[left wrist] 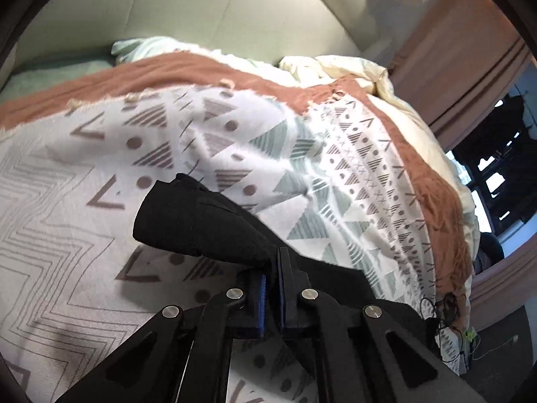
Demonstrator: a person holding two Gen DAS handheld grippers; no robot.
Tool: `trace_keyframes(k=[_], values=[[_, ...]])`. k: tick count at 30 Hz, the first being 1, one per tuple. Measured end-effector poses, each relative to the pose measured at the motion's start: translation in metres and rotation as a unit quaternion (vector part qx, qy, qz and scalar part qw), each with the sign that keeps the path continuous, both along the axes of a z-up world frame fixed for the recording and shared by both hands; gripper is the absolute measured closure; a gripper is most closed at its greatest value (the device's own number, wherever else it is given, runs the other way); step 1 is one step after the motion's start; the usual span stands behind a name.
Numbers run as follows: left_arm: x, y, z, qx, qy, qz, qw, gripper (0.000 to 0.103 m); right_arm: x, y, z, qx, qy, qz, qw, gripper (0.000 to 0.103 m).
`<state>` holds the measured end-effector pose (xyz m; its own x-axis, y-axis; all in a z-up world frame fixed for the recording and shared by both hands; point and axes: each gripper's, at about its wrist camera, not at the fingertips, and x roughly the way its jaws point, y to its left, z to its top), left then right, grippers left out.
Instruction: Fold large clothes
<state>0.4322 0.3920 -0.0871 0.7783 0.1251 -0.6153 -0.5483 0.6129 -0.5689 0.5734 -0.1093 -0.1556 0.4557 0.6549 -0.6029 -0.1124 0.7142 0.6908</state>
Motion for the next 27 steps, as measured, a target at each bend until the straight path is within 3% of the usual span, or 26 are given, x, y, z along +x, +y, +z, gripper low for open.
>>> trace_keyframes(k=[9,14,17,19,21,27], values=[[0.024,-0.041,0.093,0.055,-0.071,-0.056,0.9944,0.100,0.030,0.023,-0.043,0.004,0.052,-0.011,0.999,0.073],[0.030,-0.076,0.135,0.067,-0.110,-0.094,0.9872,0.100,0.034,0.028,-0.039,-0.003,0.060,-0.003,0.998,0.073],[0.034,-0.101,0.160,0.082,-0.129,-0.117,0.9814,0.100,0.027,0.020,-0.027,-0.009,0.045,-0.001,0.999,0.064],[0.037,-0.119,0.176,0.093,-0.136,-0.133,0.9772,0.100,0.019,0.013,-0.016,-0.016,0.028,-0.002,0.999,0.049],[0.041,-0.138,0.190,0.098,-0.145,-0.152,0.9728,0.100,0.009,0.002,-0.005,-0.019,0.014,-0.006,1.000,0.043],[0.051,-0.199,0.226,0.117,-0.161,-0.203,0.9586,0.100,-0.024,-0.042,0.020,-0.054,-0.015,-0.028,0.998,0.031]])
